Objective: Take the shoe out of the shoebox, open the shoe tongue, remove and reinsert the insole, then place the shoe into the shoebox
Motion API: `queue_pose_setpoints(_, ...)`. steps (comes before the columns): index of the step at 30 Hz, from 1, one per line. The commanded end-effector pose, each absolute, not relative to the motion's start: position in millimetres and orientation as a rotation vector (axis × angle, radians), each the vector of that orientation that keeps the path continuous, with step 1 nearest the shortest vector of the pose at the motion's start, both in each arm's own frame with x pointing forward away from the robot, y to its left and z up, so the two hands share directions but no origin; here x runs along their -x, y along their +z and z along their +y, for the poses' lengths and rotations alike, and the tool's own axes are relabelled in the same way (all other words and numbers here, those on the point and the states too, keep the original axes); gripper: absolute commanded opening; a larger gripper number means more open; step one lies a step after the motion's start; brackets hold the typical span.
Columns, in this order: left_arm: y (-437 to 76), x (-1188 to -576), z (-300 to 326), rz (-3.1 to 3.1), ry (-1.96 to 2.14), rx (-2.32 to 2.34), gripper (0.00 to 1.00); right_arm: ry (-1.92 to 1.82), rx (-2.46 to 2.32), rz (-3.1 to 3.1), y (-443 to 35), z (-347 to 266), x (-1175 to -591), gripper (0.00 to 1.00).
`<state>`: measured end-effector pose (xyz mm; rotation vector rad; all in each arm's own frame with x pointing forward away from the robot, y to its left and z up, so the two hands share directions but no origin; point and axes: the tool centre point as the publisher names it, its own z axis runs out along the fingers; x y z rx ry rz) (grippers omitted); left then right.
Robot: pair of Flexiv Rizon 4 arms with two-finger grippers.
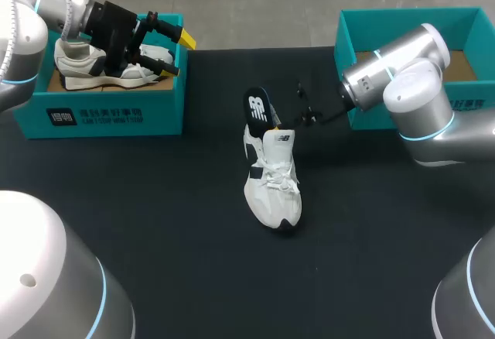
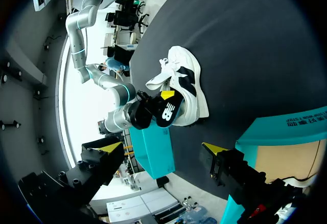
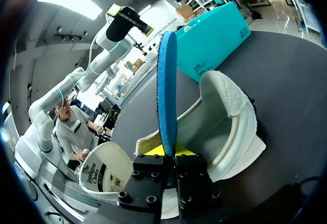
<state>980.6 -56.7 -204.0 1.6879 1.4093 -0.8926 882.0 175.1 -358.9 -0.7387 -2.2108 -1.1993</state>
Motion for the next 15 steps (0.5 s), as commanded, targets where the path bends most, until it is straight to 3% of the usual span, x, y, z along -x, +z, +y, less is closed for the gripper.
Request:
queue_pose_setpoints(1,-203.6,-980.4,-56.3,1.410,-0.890,-1.691,1.00,-1.215,0.740,-2.230,-352.2,177.8,-885.0,0.40)
queue_pose_setpoints(4,-203.6,-980.4,-56.3,1.410,-0.890,-1.691,1.00,-1.235,0.714,-2.252,-343.2,179.8,-894.1,0.47)
queue_pose_setpoints(9,-203.6,-980.4,-56.3,1.410,-0.890,-1.691,1.00,-1.254,0.679,-2.274,-337.3,184.0,-911.1,0.46)
queue_pose_setpoints(15,-203.6,-980.4,-56.3,1.410,-0.890,-1.691,1.00,-1.259,0.645,-2.274,-340.2,191.7,-922.1,0.34)
